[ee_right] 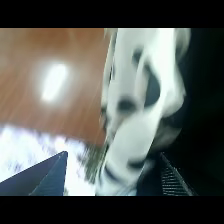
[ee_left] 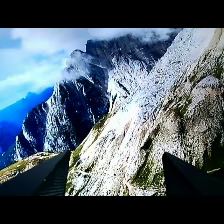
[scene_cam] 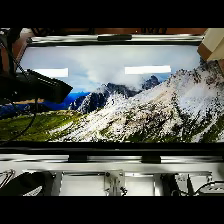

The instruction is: Fold the shirts.

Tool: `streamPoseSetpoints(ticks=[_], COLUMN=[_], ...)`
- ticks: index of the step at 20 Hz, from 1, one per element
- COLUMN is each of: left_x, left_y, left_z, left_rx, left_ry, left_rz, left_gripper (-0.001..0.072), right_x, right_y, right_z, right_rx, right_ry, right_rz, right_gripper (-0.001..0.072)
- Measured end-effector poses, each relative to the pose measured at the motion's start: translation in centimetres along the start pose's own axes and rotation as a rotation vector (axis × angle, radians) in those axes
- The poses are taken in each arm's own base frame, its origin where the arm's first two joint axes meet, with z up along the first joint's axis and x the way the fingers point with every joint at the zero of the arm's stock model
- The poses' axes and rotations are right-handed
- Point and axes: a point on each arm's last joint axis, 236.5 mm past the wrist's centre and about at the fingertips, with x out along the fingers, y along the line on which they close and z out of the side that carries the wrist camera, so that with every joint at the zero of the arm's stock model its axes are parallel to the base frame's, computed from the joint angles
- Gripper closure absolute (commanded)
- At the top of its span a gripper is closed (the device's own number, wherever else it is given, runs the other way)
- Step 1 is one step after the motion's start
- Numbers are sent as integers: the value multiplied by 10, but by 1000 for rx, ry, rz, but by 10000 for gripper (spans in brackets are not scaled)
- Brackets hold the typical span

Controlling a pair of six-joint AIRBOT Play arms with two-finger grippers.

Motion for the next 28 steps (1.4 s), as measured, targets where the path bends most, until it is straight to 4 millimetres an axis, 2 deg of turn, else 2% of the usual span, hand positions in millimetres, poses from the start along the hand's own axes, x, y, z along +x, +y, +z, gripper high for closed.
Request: streamPoseSetpoints(ticks=[1, 3, 6, 8, 10, 13, 17, 19, 21, 24, 28], left_x=[2, 9, 28, 45, 66, 98, 126, 133, 134, 136, 141], left_y=[0, 0, 3, 12, 24, 40, 41, 38, 34, 32, 30], left_z=[3, 5, 2, -8, -31, -87, -157, -183, -199, -204, -199], left_rx=[2, 3, 15, 33, 48, 21, -27, -61, -98, -138, -159], left_ry=[-13, -15, 16, 76, 192, 439, 665, 703, 709, 683, 635], left_rz=[-1, -1, 17, 58, 108, 167, 179, 170, 164, 160, 151], left_gripper=[10, 10, 10, 9, 8, 0, 1, 0, 0, 0, 1], right_x=[1, 7, 9, -4, -22, -52, -85, -98, -107, -114, -117], right_y=[7, 36, 90, 133, 178, 235, 272, 279, 282, 284, 284], right_z=[-13, -52, -136, -192, -238, -301, -381, -408, -429, -444, -450], right_rx=[-3, -13, -112, -224, -320, -491, -787, -891, -972, -1024, -1051], right_ry=[52, 200, 500, 662, 754, 829, 905, 930, 945, 954, 957], right_rz=[31, 158, 372, 515, 635, 733, 752, 752, 750, 749, 746], right_gripper=[21, 23, 23, 23, 22, 22, 22, 22, 22, 22, 22])
